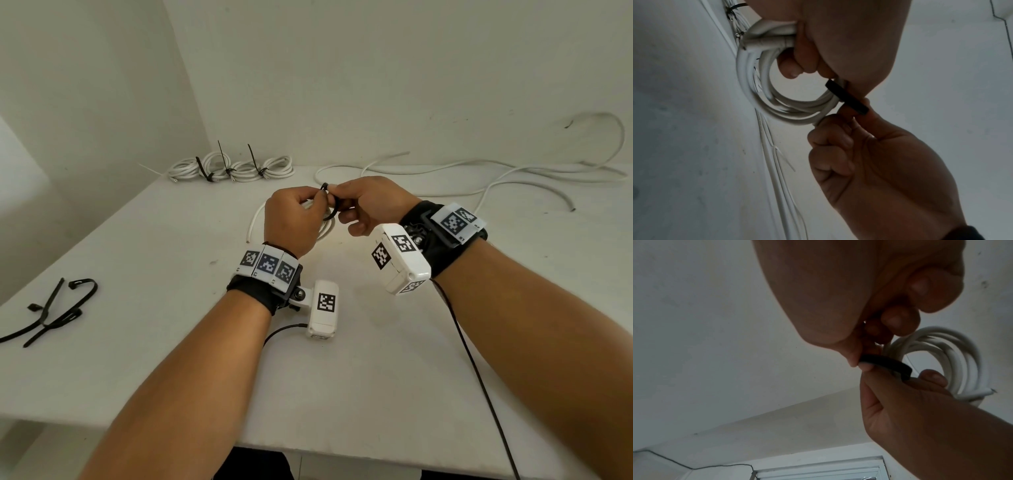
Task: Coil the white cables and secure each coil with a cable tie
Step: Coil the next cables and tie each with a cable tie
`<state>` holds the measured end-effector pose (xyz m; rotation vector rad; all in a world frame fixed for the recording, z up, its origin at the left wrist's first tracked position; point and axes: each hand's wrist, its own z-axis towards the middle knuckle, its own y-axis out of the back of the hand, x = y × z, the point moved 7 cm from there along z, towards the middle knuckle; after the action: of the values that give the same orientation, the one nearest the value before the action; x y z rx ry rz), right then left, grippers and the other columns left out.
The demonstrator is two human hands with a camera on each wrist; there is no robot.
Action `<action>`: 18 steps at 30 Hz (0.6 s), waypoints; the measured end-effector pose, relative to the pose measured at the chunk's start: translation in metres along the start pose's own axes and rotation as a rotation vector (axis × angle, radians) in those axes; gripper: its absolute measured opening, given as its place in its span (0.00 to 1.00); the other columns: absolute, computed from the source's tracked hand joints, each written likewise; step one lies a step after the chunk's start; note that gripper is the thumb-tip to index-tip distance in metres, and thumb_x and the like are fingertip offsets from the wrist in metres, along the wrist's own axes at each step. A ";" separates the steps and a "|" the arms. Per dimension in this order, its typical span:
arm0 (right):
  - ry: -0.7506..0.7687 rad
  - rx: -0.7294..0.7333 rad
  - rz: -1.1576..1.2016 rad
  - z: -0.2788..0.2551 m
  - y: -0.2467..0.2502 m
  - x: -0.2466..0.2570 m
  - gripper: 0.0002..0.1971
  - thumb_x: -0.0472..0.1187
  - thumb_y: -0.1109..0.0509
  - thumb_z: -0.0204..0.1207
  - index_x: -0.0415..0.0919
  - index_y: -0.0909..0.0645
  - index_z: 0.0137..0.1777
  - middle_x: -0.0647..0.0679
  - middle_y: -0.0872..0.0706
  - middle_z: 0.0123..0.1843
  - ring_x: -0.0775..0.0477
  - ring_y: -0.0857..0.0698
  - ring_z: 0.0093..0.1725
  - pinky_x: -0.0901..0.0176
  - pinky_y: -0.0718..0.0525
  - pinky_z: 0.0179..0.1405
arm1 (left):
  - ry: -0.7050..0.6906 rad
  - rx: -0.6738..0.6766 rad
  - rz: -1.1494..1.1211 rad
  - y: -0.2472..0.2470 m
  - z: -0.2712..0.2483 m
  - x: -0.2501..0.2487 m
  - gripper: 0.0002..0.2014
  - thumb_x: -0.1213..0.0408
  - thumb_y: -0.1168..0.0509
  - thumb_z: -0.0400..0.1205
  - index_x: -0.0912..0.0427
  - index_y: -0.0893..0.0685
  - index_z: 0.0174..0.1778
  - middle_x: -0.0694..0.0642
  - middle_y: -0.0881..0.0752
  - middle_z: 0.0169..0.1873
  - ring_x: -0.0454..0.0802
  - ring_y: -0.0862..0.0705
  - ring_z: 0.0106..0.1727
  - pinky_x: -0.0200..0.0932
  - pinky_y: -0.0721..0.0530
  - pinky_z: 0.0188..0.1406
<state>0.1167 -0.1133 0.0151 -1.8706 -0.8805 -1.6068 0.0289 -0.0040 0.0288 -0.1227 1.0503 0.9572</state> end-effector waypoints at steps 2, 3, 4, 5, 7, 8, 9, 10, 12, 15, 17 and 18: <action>0.020 -0.049 -0.037 -0.002 0.003 0.002 0.12 0.48 0.30 0.82 0.41 0.15 0.43 0.51 0.20 0.35 0.53 0.26 0.29 0.63 0.29 0.22 | -0.015 0.012 -0.001 0.000 0.000 0.000 0.11 0.63 0.32 0.81 0.54 0.07 0.36 0.52 0.10 0.28 0.50 0.13 0.33 0.49 0.15 0.36; 0.054 -0.085 -0.083 -0.004 0.002 0.005 0.13 0.49 0.30 0.82 0.40 0.15 0.43 0.50 0.19 0.37 0.52 0.25 0.30 0.63 0.28 0.24 | -0.009 0.007 -0.004 0.000 0.001 0.001 0.10 0.63 0.32 0.81 0.55 0.07 0.37 0.51 0.10 0.29 0.48 0.12 0.34 0.47 0.15 0.36; 0.097 -0.120 -0.141 -0.006 0.000 0.009 0.14 0.50 0.31 0.82 0.40 0.15 0.43 0.48 0.18 0.39 0.52 0.23 0.32 0.62 0.28 0.25 | 0.002 -0.001 -0.008 0.001 0.001 0.002 0.11 0.63 0.32 0.81 0.55 0.06 0.37 0.50 0.10 0.29 0.46 0.12 0.33 0.46 0.15 0.36; 0.141 -0.157 -0.213 -0.007 -0.003 0.012 0.15 0.52 0.31 0.82 0.39 0.15 0.43 0.48 0.17 0.39 0.51 0.22 0.33 0.60 0.26 0.26 | 0.018 -0.013 -0.012 0.001 0.002 0.004 0.11 0.62 0.32 0.81 0.56 0.07 0.36 0.50 0.10 0.28 0.45 0.13 0.32 0.44 0.16 0.34; 0.224 -0.234 -0.357 -0.009 -0.008 0.017 0.17 0.55 0.30 0.80 0.39 0.17 0.48 0.48 0.11 0.38 0.52 0.17 0.32 0.60 0.22 0.25 | 0.044 -0.044 -0.023 0.005 0.003 0.008 0.13 0.60 0.32 0.81 0.58 0.07 0.34 0.52 0.10 0.27 0.46 0.14 0.30 0.43 0.18 0.30; 0.255 -0.260 -0.386 -0.010 -0.009 0.019 0.18 0.56 0.28 0.78 0.40 0.19 0.52 0.48 0.09 0.39 0.52 0.15 0.31 0.60 0.20 0.26 | 0.057 -0.055 -0.038 0.006 0.004 0.010 0.13 0.59 0.32 0.81 0.59 0.07 0.34 0.52 0.10 0.27 0.47 0.13 0.31 0.43 0.18 0.30; 0.274 -0.265 -0.377 -0.011 -0.009 0.020 0.18 0.54 0.25 0.77 0.41 0.20 0.54 0.46 0.08 0.39 0.52 0.14 0.31 0.60 0.18 0.26 | 0.071 -0.060 -0.057 0.007 0.004 0.013 0.13 0.59 0.32 0.81 0.59 0.07 0.35 0.53 0.10 0.28 0.49 0.12 0.32 0.44 0.17 0.32; 0.292 -0.252 -0.337 -0.011 -0.008 0.021 0.16 0.51 0.24 0.76 0.40 0.20 0.55 0.44 0.07 0.39 0.51 0.13 0.32 0.59 0.18 0.28 | 0.082 -0.060 -0.077 0.007 0.005 0.015 0.12 0.60 0.32 0.81 0.60 0.07 0.36 0.53 0.09 0.29 0.50 0.11 0.34 0.45 0.15 0.34; 0.339 -0.239 -0.250 -0.013 -0.007 0.024 0.10 0.42 0.22 0.75 0.37 0.17 0.50 0.40 0.08 0.37 0.49 0.13 0.32 0.59 0.17 0.30 | 0.082 -0.043 -0.112 0.006 0.004 0.015 0.12 0.62 0.32 0.82 0.61 0.07 0.35 0.53 0.10 0.28 0.49 0.12 0.32 0.46 0.16 0.33; 0.395 -0.315 -0.214 -0.016 0.001 0.030 0.06 0.38 0.21 0.75 0.36 0.14 0.42 0.37 0.09 0.34 0.46 0.16 0.31 0.57 0.16 0.32 | 0.059 0.016 -0.138 -0.002 0.002 0.008 0.16 0.63 0.33 0.83 0.58 0.11 0.28 0.49 0.16 0.21 0.42 0.24 0.24 0.40 0.27 0.26; 0.410 -0.341 -0.216 -0.017 0.004 0.032 0.07 0.39 0.21 0.75 0.36 0.14 0.40 0.37 0.10 0.33 0.45 0.16 0.30 0.56 0.16 0.33 | 0.079 0.047 -0.168 -0.008 0.001 0.008 0.17 0.63 0.33 0.83 0.55 0.13 0.26 0.45 0.19 0.19 0.40 0.28 0.22 0.38 0.30 0.27; 0.409 -0.339 -0.232 -0.018 0.005 0.033 0.08 0.40 0.21 0.75 0.36 0.14 0.42 0.38 0.10 0.33 0.45 0.16 0.29 0.55 0.16 0.32 | 0.105 0.049 -0.193 -0.011 0.001 0.009 0.17 0.62 0.33 0.83 0.56 0.12 0.27 0.47 0.17 0.20 0.41 0.27 0.23 0.40 0.29 0.28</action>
<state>0.1117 -0.1254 0.0506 -1.5914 -0.6948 -2.2982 0.0388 -0.0046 0.0190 -0.2322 1.1360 0.7566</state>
